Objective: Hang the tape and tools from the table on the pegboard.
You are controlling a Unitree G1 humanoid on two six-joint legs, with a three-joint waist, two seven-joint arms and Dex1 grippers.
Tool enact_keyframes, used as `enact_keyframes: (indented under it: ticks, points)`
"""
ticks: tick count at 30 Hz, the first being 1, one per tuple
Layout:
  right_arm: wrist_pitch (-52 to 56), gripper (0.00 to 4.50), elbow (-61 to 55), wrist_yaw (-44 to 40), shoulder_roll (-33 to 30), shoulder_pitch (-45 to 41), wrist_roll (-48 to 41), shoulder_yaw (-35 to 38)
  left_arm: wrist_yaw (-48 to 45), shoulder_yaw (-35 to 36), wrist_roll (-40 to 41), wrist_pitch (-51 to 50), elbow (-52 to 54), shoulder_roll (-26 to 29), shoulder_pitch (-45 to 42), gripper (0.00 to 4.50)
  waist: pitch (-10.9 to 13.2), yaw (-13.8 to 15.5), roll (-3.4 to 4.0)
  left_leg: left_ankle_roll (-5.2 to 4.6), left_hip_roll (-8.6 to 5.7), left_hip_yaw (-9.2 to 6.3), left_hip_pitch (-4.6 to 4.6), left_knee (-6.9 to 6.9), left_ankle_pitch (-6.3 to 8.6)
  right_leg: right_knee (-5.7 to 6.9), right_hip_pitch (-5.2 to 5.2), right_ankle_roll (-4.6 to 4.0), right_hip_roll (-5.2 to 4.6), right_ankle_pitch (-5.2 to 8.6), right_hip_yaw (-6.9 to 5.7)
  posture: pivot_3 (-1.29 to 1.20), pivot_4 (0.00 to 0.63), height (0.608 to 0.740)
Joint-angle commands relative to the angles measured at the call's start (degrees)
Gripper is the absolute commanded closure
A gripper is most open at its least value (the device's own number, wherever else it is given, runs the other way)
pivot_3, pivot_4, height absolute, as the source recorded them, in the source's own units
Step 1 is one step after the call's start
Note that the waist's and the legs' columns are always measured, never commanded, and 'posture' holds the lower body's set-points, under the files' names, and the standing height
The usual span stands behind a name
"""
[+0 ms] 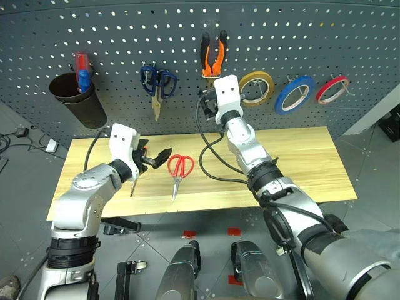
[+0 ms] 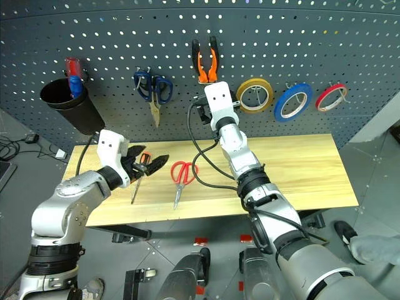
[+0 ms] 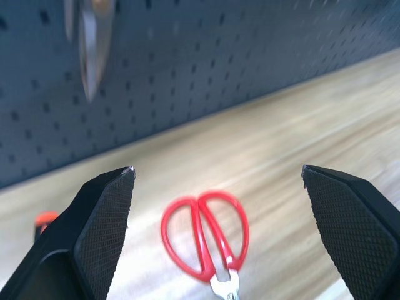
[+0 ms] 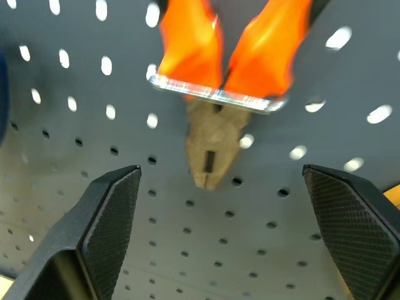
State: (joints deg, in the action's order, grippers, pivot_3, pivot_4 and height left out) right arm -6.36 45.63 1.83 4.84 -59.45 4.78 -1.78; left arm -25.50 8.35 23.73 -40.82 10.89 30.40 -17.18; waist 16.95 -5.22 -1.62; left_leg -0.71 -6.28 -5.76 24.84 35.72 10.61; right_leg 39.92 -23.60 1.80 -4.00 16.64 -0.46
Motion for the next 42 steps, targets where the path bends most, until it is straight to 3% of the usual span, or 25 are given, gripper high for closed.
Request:
enact_keyframes:
  ticks: [1,7,11,17,26,39,42]
  points:
    - [7.7,0.04,-14.69,-6.53,-0.92,7.06,-1.27,-2.75,2.3,-0.6,-1.19,-1.99,1.06,-1.07,2.05,0.0,-0.02,0.0,-0.02,0.0,0.0,0.0,0.0,0.0,0.0,-0.01,0.02,0.0,0.0,0.0,0.0,-0.15,0.278,0.74]
    - [35.78,0.04,-50.58,-27.53,-10.57,29.85,-12.37,-11.43,9.7,-5.0,-7.29,-6.6,-0.41,-3.69,5.89,0.0,-0.02,0.15,-0.02,-0.18,0.0,-0.03,0.01,0.03,0.13,-0.04,0.05,0.02,0.01,0.0,0.0,-0.16,0.282,0.74]
    - [47.53,0.04,-63.38,-31.57,-16.41,37.36,-17.1,-13.18,11.8,-9.09,-10.98,-7.42,-3.01,-5.32,6.25,0.0,-0.03,0.02,-0.01,-0.23,0.01,-0.05,0.02,0.05,0.17,0.02,0.02,0.0,0.0,-0.03,-0.01,-0.18,0.285,0.74]
    - [53.59,0.04,-68.53,-31.95,-18.09,39.11,-19.8,-13.59,15.06,-9.69,-12.91,-9.65,-14.68,-11.67,-0.4,0.0,-0.08,0.22,-0.08,-0.08,0.09,-0.23,-0.04,0.19,0.07,0.01,0.14,0.07,0.07,-0.06,-0.21,-0.2,0.274,0.74]
    - [55.35,0.04,-66.6,-31.24,-17.99,37.65,-21.36,-11.07,12.51,-14.07,-17.46,-5.41,-28.86,-12.55,-7.18,0.0,-0.27,0.16,-0.15,-0.02,0.05,-0.21,-0.02,0.19,0.08,-0.02,0.16,0.1,0.06,-0.12,-0.23,-0.21,0.255,0.74]
    - [59.05,0.0,-64.82,-29.7,-15.73,36.02,-24.8,-7.23,5.54,-16.86,-20.58,-4.09,-37.85,-12.46,-8.66,4.0,-2.13,0.1,0.28,-0.05,0.04,-0.23,-0.16,0.22,0.11,-0.04,0.35,0.12,0.04,-0.12,-0.24,-0.22,0.235,0.74]
    - [59.02,0.0,-64.98,-29.25,-15.78,36.0,-25.08,-7.31,5.14,-16.18,-20.83,-2.54,-36.71,-11.97,-8.15,4.19,-2.39,0.07,0.27,-0.04,0.04,-0.24,-0.17,0.22,0.11,-0.04,0.35,0.12,0.05,-0.12,-0.25,-0.23,0.23,0.74]
